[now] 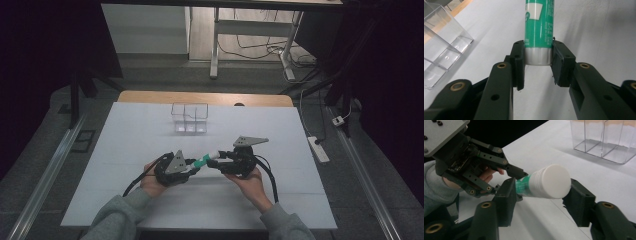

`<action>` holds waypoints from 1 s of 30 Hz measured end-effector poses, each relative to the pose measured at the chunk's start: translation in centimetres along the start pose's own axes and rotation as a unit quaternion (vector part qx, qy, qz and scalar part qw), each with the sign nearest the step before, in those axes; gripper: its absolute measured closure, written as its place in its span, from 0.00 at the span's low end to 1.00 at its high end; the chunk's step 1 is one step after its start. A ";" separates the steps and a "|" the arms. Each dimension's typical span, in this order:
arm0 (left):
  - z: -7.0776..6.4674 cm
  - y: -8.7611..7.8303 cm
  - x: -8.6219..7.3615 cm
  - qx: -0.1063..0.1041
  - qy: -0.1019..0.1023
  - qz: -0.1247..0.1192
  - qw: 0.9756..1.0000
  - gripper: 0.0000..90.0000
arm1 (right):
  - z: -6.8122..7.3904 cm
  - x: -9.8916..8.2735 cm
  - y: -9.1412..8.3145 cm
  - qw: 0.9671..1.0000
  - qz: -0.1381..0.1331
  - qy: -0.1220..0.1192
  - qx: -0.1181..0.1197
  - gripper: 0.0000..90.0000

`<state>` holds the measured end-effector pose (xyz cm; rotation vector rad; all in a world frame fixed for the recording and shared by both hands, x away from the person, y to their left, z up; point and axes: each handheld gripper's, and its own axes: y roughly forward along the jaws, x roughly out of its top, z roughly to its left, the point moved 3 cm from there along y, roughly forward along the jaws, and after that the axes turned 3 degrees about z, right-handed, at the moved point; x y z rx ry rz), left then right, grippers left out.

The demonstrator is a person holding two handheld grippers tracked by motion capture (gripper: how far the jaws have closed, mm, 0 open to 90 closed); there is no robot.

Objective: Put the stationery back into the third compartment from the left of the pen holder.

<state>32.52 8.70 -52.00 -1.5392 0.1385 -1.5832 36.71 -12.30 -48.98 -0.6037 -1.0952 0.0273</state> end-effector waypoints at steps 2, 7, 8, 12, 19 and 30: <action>-0.1 0.1 0.0 0.000 0.002 0.004 1.000 0.73 | -0.1 0.0 0.0 1.000 -0.002 0.002 -0.001 0.55; -1.1 0.8 0.2 0.005 0.030 0.025 0.999 0.73 | -0.1 0.0 0.0 1.000 -0.005 0.009 0.006 0.62; -1.3 0.9 0.2 0.009 0.033 0.029 0.999 0.73 | -0.1 0.0 0.0 1.000 -0.005 0.008 0.006 0.63; -1.3 1.2 0.2 0.004 0.030 0.032 0.999 0.73 | 0.1 0.1 -0.2 1.000 -0.010 0.004 0.022 0.68; -1.2 1.3 0.2 -0.008 0.004 0.026 1.000 0.67 | 0.6 0.3 -0.3 1.000 -0.013 -0.017 0.021 0.71; -0.1 0.8 -0.1 -0.012 -0.048 0.031 0.998 0.45 | 0.0 0.5 -1.2 1.000 -0.025 -0.018 -0.002 0.71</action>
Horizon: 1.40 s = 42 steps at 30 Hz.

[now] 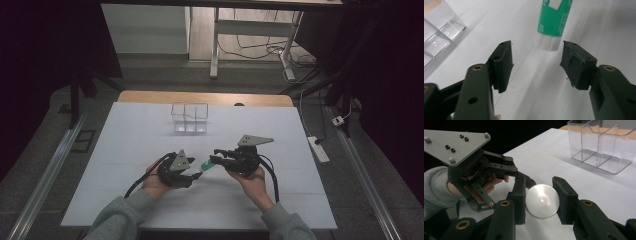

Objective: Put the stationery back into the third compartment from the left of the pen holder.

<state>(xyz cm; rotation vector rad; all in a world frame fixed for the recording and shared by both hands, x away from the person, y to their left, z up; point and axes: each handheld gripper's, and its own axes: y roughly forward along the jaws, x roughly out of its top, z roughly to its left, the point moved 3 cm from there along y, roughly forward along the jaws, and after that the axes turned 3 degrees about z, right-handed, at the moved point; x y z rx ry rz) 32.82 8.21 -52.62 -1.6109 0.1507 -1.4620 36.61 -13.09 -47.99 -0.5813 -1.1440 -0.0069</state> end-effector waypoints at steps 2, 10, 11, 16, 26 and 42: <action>0.1 -0.1 -0.1 0.000 -0.003 0.003 1.000 0.44 | -0.1 0.0 -0.1 1.000 -0.002 0.001 -0.002 0.71; 0.6 -1.4 -0.8 0.006 -0.025 -0.003 1.000 0.42 | -0.5 0.0 -0.4 1.000 -0.004 0.000 -0.018 0.71; 0.7 -1.6 -0.9 0.007 -0.029 -0.003 1.000 0.42 | -0.6 0.0 -0.5 1.000 -0.004 -0.001 -0.020 0.71; 1.2 -3.0 -2.1 0.018 -0.046 0.001 0.999 0.40 | -0.8 0.1 -0.8 1.000 -0.006 -0.001 -0.029 0.71; 2.8 -5.7 -5.0 0.043 -0.093 0.000 0.995 0.39 | -1.2 0.4 -1.4 0.999 -0.018 0.000 -0.040 0.71; 4.5 -7.9 -9.5 0.076 -0.146 0.007 0.986 0.36 | -1.9 1.6 -1.8 0.997 -0.042 0.009 -0.058 0.71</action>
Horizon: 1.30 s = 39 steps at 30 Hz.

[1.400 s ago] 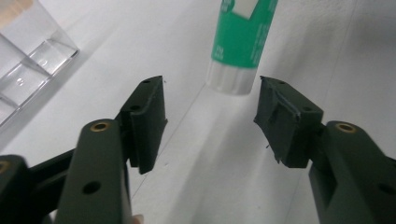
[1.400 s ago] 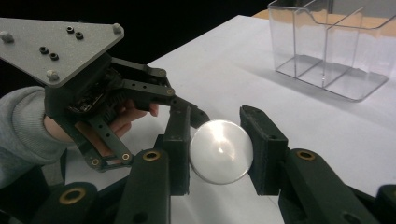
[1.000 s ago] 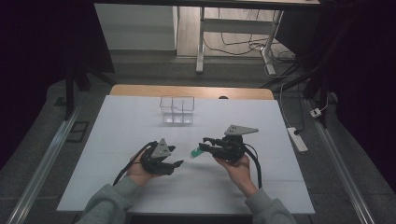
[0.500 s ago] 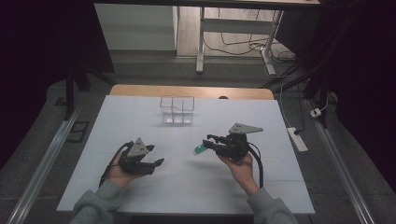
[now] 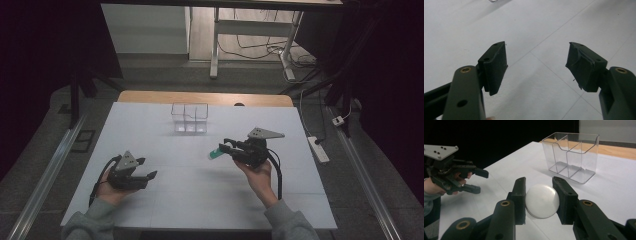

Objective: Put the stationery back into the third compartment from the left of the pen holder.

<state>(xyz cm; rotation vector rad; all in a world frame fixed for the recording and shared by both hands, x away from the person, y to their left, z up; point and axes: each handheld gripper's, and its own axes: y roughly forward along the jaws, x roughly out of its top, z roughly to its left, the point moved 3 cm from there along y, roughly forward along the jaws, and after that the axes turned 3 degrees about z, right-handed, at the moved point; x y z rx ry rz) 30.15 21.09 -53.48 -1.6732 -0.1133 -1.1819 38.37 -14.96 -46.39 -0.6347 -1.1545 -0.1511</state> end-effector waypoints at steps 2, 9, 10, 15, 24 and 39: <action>0.1 0.1 0.0 0.000 -0.001 0.003 1.000 0.35 | -0.1 0.3 0.2 1.000 0.002 -0.003 -0.004 0.71; 0.4 0.7 -0.2 -0.004 -0.003 0.012 1.000 0.33 | -0.3 2.0 0.2 1.000 -0.017 0.000 -0.009 0.71; 0.4 0.7 -0.2 -0.004 -0.003 0.014 1.000 0.32 | -0.3 2.3 0.3 1.000 -0.020 0.000 -0.012 0.71; 0.3 0.9 -0.2 -0.008 -0.003 0.016 1.000 0.31 | -0.7 3.7 0.8 1.000 -0.026 -0.002 -0.016 0.71; 0.4 0.9 -0.2 -0.007 -0.002 0.017 1.000 0.31 | -2.0 5.4 1.9 0.999 -0.028 0.016 -0.021 0.71; 0.5 0.9 -0.3 -0.012 -0.002 0.017 1.000 0.31 | -4.8 8.6 5.3 0.998 -0.021 0.028 -0.048 0.71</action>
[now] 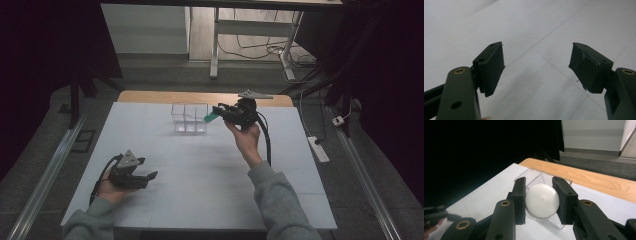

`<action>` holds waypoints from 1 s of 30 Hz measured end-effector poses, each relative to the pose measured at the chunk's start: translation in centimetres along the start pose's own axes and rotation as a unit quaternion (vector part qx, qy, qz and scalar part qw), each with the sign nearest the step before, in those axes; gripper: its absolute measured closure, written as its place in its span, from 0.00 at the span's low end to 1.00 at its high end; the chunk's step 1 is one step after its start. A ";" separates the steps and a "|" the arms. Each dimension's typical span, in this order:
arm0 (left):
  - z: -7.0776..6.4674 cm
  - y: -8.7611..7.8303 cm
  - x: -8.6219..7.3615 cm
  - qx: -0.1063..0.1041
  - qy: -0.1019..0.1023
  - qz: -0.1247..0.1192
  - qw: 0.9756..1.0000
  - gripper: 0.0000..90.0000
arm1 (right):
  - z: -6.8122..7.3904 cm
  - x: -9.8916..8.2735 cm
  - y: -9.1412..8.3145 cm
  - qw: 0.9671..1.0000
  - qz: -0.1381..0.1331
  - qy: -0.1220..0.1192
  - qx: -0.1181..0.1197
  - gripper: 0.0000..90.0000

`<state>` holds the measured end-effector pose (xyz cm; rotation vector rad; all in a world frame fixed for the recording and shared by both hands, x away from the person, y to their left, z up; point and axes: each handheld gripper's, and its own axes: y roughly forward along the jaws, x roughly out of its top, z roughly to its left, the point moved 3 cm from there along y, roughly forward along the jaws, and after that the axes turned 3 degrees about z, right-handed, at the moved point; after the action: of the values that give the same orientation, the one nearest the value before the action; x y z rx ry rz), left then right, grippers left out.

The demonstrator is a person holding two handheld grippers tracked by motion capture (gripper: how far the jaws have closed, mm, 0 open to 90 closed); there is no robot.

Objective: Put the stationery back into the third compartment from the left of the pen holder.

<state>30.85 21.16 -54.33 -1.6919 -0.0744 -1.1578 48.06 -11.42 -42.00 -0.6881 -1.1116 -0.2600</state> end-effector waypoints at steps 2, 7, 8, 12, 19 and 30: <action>0.0 0.0 0.0 -0.001 0.001 0.001 1.000 0.31 | -0.4 0.3 0.4 1.000 0.000 0.004 -0.004 0.71; -0.1 0.1 0.0 -0.003 0.003 0.001 1.000 0.31 | -0.9 0.8 1.2 1.000 -0.001 0.008 -0.011 0.71; -0.1 0.1 0.0 -0.003 0.004 0.002 1.000 0.31 | -1.0 0.9 1.4 1.000 -0.002 0.011 -0.012 0.71; -0.2 0.2 0.0 -0.003 0.006 0.003 1.000 0.31 | -1.3 1.2 2.3 1.000 -0.002 0.018 -0.015 0.71; 0.0 0.2 0.0 -0.004 0.008 0.005 1.000 0.31 | -1.6 1.4 3.8 1.000 0.008 0.015 -0.026 0.71; -0.1 0.2 0.0 -0.004 0.010 0.006 1.000 0.31 | -2.4 0.8 6.0 0.999 0.025 0.022 -0.023 0.63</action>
<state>30.88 20.98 -54.52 -1.6857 -0.0468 -1.1690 53.25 -8.17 -44.23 -0.7471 -1.0473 -0.2576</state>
